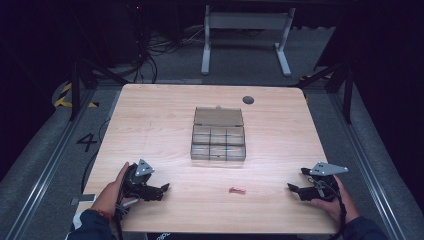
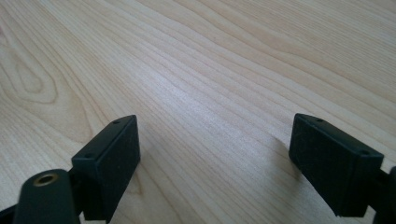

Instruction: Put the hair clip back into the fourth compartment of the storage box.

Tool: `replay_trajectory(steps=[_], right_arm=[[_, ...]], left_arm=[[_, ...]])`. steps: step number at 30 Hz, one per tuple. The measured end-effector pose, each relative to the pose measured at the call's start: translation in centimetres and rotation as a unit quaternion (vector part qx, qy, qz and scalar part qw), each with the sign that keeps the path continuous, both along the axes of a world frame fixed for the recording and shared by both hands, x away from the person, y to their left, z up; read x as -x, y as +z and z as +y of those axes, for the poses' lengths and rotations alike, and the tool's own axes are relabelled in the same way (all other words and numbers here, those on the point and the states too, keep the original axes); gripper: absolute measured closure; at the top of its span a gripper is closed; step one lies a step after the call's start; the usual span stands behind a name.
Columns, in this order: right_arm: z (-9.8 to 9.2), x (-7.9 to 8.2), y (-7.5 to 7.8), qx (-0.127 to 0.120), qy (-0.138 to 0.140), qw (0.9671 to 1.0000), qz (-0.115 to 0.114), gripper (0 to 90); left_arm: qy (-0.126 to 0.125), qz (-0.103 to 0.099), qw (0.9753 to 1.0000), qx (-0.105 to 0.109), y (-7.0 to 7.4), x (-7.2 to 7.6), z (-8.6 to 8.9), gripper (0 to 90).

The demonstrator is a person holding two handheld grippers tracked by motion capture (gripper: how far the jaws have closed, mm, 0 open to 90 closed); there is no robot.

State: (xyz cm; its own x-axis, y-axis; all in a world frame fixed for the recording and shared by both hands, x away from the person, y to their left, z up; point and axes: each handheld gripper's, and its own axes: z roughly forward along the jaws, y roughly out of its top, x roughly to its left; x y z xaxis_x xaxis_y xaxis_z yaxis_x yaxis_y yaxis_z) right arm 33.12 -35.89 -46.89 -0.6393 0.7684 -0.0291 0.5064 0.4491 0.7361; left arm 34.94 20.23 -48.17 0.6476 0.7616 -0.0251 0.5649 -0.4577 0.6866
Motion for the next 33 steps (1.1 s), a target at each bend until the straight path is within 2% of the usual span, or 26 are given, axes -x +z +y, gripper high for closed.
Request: replay_trajectory(steps=[14, 17, 19, 20, 24, 29, 33], right_arm=[[-0.1, 0.1, 0.1, 0.004, 0.001, 1.0000, 0.000, 17.5], [-0.1, 0.2, 0.3, 0.007, 0.004, 1.0000, 0.004, 23.0], [-0.1, 0.4, 0.4, 0.001, 0.003, 1.0000, 0.006, 31.9], [0.0, 0.5, 0.5, -0.005, 0.005, 0.9999, 0.010, 32.9], [0.9, 0.9, 1.3, -0.009, 0.025, 0.9997, 0.000, 34.6], [2.3, 1.5, 1.8, 0.000, 0.046, 0.9988, -0.018, 38.1], [3.6, 2.0, 2.0, 0.005, 0.066, 0.9976, -0.022, 40.4]], left_arm=[[-0.020, 0.001, 0.9998, 0.001, 0.0, -0.3, 0.2, 0.5], [-0.021, 0.001, 0.9998, 0.001, 0.0, -0.3, 0.2, 0.5], [-0.021, 0.001, 0.9998, 0.001, 0.0, -0.3, 0.2, 0.5], [-0.021, 0.001, 0.9998, 0.001, 0.0, -0.3, 0.2, 0.5], [-0.023, 0.002, 0.9997, 0.001, 0.0, -0.4, 0.2, 0.4], [-0.023, 0.002, 0.9997, 0.001, 0.0, -0.4, 0.2, 0.4], [-0.024, 0.000, 0.9997, -0.001, 0.0, -0.4, 0.3, 0.4]])
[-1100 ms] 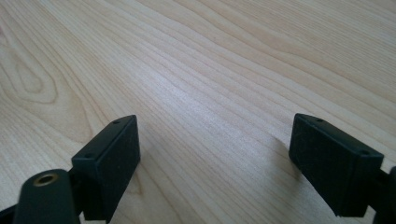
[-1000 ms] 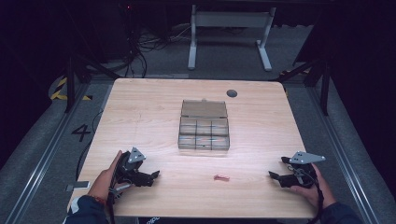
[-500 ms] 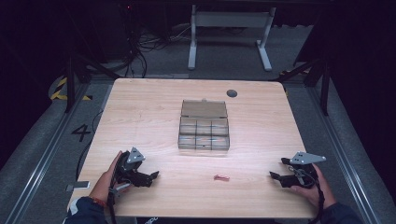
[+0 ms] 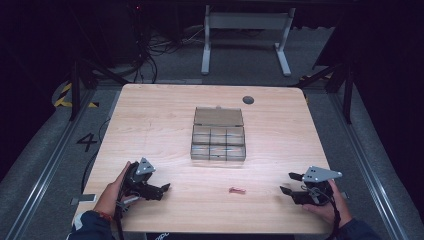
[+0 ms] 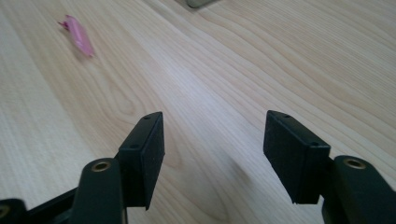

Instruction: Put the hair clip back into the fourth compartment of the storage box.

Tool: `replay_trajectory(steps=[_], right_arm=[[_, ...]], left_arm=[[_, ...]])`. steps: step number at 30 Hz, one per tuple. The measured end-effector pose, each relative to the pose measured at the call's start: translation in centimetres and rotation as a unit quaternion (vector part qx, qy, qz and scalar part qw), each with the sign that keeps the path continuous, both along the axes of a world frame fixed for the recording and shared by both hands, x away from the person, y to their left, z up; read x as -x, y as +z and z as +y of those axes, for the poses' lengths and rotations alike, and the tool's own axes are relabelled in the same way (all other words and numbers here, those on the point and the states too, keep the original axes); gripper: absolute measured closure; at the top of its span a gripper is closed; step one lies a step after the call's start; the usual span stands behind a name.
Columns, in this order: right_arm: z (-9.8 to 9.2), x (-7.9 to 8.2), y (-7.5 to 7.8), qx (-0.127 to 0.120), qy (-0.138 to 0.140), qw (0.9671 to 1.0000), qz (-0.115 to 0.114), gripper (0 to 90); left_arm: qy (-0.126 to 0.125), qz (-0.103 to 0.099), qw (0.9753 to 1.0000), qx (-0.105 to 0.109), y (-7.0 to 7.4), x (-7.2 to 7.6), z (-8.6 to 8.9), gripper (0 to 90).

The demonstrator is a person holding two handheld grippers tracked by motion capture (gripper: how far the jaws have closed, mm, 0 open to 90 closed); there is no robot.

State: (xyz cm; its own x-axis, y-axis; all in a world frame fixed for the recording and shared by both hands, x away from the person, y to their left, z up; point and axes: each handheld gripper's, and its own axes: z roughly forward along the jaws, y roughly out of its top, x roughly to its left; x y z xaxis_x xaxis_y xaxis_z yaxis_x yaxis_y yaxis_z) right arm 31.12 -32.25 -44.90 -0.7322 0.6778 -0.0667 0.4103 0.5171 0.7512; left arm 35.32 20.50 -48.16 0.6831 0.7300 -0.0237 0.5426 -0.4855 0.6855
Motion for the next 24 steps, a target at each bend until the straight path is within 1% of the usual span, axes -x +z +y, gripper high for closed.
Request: replay_trajectory(steps=[2, 4, 6, 7, 14, 15, 17, 19, 20, 24], right_arm=[[0.6, 0.1, 0.1, 0.002, 0.008, 1.0000, -0.003, 43.1], [1.0, 0.1, 0.1, -0.005, 0.019, 0.9998, 0.001, 43.4], [1.5, 0.1, 0.1, -0.008, 0.028, 0.9996, 0.003, 46.8], [1.6, 0.1, 0.1, -0.009, 0.034, 0.9994, 0.003, 47.1], [2.4, 0.0, 0.2, -0.013, 0.043, 0.9990, 0.007, 47.5], [2.6, 0.0, 0.2, -0.013, 0.044, 0.9989, 0.008, 47.8], [2.9, 0.0, 0.3, -0.013, 0.055, 0.9984, 0.010, 51.4], [3.3, 0.0, 0.2, -0.012, 0.064, 0.9978, 0.012, 51.1], [3.6, 0.0, 0.2, -0.007, 0.066, 0.9977, 0.012, 51.1], [4.4, -0.1, 0.2, -0.006, 0.071, 0.9974, 0.013, 49.8]], left_arm=[[0.000, 0.000, 1.0000, 0.000, 0.0, 0.0, 0.0, 0.4], [0.000, 0.000, 1.0000, 0.000, 0.0, 0.0, 0.0, 0.4], [0.000, 0.000, 1.0000, 0.000, 0.0, 0.0, 0.0, 0.4], [0.000, 0.000, 1.0000, 0.000, 0.0, 0.0, 0.0, 0.4], [0.001, 0.000, 1.0000, 0.000, 0.0, 0.0, 0.0, 0.4], [0.001, 0.003, 1.0000, 0.002, 0.0, 0.0, 0.0, 0.4], [0.002, 0.002, 1.0000, 0.002, 0.0, 0.0, 0.0, 0.4], [0.001, 0.002, 1.0000, 0.002, 0.0, 0.0, 0.0, 0.4], [0.002, 0.001, 1.0000, 0.002, 0.0, 0.0, 0.0, 0.4], [0.001, 0.002, 1.0000, 0.002, 0.0, 0.0, 0.0, 0.4]])
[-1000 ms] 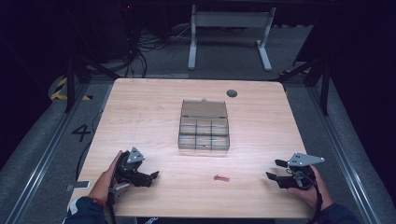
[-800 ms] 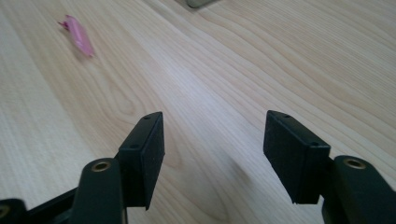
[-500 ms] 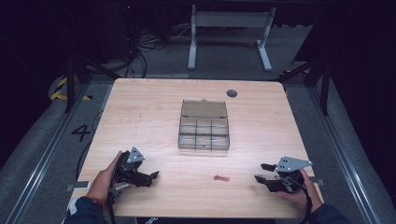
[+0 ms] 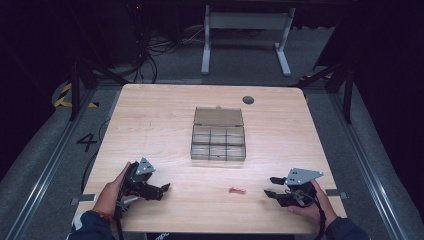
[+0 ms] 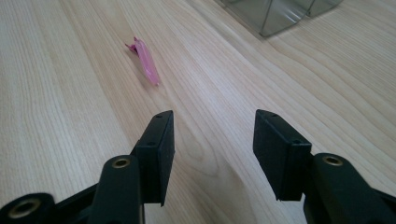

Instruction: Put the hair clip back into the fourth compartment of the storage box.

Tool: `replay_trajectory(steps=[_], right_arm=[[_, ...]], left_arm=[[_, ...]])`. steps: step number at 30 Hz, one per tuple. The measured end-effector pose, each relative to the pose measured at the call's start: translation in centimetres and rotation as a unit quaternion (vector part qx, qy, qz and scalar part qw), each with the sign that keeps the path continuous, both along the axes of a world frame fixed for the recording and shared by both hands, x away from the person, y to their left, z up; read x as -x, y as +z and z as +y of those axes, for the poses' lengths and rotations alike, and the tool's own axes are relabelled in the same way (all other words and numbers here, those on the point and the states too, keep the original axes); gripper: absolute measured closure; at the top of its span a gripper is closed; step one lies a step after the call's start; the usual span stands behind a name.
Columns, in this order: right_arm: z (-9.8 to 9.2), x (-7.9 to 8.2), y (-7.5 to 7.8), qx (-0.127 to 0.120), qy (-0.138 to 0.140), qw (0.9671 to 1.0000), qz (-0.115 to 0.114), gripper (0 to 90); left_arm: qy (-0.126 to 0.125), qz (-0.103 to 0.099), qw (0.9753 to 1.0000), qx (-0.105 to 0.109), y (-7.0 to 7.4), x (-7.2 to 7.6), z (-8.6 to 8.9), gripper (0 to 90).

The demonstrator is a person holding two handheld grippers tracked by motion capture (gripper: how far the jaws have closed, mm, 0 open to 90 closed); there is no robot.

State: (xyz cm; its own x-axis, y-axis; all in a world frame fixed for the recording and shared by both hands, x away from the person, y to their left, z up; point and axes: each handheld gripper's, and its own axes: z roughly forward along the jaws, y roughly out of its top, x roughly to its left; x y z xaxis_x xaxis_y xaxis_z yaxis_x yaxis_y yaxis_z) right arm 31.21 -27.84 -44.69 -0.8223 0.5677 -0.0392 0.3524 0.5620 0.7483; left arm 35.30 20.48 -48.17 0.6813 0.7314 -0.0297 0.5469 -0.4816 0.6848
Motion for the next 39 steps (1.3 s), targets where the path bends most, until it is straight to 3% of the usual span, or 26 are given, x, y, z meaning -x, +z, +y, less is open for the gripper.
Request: replay_trajectory(steps=[4, 9, 17, 20, 29, 39], right_arm=[[1.0, 0.0, 0.1, -0.006, 0.019, 0.9998, 0.000, 47.7], [2.5, -0.1, 0.0, 0.006, 0.038, 0.9992, -0.001, 45.4], [4.9, -0.3, -0.5, 0.028, 0.050, 0.9983, -0.006, 29.4], [5.7, -0.5, -0.7, 0.033, 0.053, 0.9981, -0.005, 28.3], [7.7, -1.2, -1.2, 0.037, 0.073, 0.9967, 0.002, 33.6], [8.4, -1.8, -1.9, 0.027, 0.067, 0.9973, 0.013, 39.1]], left_arm=[[0.000, 0.000, 1.0000, 0.000, 0.0, 0.0, 0.0, 0.4], [0.001, -0.001, 1.0000, 0.002, 0.0, 0.0, 0.0, 0.2], [0.000, 0.001, 1.0000, 0.003, 0.0, 0.0, 0.0, 0.2], [0.001, -0.001, 1.0000, 0.001, 0.0, 0.0, 0.0, 0.2], [0.002, -0.001, 1.0000, 0.002, 0.0, 0.0, 0.0, 0.2], [0.001, -0.001, 1.0000, 0.002, 0.0, 0.0, 0.0, 0.2]])
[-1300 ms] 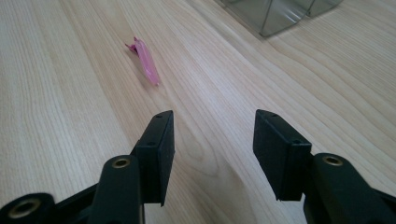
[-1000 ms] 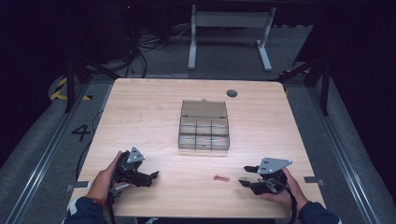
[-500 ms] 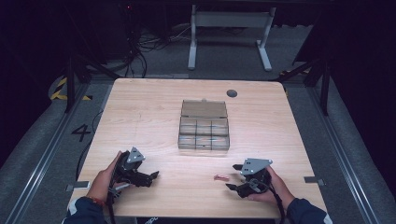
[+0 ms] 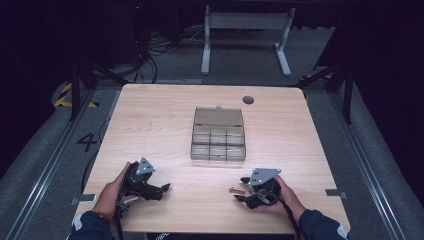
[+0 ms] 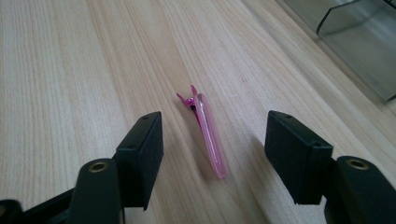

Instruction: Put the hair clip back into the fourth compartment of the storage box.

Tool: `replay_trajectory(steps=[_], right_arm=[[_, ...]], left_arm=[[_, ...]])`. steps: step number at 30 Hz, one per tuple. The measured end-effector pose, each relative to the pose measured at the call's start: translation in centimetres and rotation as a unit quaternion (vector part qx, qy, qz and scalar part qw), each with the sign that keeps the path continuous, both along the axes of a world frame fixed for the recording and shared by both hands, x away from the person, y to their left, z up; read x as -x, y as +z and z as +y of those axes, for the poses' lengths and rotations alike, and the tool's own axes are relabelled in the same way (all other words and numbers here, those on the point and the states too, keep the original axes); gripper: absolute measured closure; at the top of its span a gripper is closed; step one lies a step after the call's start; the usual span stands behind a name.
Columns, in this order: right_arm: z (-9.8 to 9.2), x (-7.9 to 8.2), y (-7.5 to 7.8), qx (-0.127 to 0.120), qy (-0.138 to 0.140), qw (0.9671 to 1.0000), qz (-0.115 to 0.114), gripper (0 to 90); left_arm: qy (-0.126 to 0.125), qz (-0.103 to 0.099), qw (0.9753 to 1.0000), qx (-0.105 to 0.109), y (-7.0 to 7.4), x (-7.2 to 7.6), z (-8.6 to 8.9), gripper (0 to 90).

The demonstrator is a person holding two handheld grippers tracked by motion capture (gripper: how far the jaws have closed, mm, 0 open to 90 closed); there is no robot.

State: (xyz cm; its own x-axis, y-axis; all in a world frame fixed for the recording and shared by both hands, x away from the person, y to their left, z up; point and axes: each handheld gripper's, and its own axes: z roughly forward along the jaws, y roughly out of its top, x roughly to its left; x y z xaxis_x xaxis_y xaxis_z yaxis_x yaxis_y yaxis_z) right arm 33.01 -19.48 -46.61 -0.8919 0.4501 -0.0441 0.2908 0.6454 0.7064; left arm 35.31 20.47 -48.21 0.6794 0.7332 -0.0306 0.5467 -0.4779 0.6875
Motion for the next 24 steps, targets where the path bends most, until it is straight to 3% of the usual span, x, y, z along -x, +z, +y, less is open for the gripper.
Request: replay_trajectory(steps=[3, 7, 11, 12, 18, 24], right_arm=[[-0.03, -0.01, 0.01, 0.000, 0.003, 1.0000, 0.002, 42.2], [-0.07, -0.03, 0.11, -0.003, 0.024, 0.9997, 0.009, 57.3], [-0.02, -0.41, 0.18, -0.003, 0.028, 0.9996, 0.008, 65.5], [-0.02, -0.66, 0.18, -0.005, 0.026, 0.9996, 0.009, 71.7], [-0.09, -0.62, 0.22, -0.003, 0.026, 0.9996, 0.008, 82.0], [-0.04, -0.44, 0.32, 0.003, 0.027, 0.9996, 0.007, 85.1]], left_arm=[[0.000, 0.000, 1.0000, 0.000, 0.00, 0.00, 0.00, 0.2], [0.000, 0.000, 1.0000, 0.000, 0.00, 0.00, 0.00, 0.2], [-0.001, 0.001, 1.0000, 0.000, 0.00, 0.00, 0.00, 0.2], [0.000, 0.000, 1.0000, 0.000, 0.00, 0.00, 0.00, 0.2], [0.000, 0.000, 1.0000, 0.000, 0.00, 0.00, 0.00, 0.2], [0.000, 0.000, 1.0000, 0.000, 0.00, 0.00, 0.00, 0.2]])
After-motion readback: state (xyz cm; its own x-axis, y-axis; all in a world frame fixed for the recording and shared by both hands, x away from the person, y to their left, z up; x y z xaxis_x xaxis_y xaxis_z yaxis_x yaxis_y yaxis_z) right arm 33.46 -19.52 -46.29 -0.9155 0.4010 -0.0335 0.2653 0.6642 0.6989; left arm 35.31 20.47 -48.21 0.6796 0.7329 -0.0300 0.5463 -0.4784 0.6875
